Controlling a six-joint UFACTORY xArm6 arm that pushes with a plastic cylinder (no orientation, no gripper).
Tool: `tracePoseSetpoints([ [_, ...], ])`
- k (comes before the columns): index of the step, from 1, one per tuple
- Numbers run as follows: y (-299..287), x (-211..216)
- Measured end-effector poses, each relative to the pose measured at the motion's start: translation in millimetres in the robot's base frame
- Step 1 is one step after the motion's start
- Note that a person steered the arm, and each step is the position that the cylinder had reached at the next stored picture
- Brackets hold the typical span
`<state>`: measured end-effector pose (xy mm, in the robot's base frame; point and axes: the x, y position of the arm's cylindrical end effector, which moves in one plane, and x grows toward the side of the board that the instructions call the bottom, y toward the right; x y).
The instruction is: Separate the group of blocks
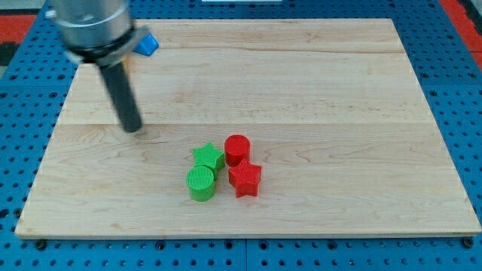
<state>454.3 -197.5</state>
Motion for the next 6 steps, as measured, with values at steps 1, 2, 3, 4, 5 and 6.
tracePoseSetpoints([
  [1,-82,-16],
  [2,-107,-71],
  [3,-100,-138],
  [4,-81,-187],
  [5,-28,-206],
  [6,35,-163],
])
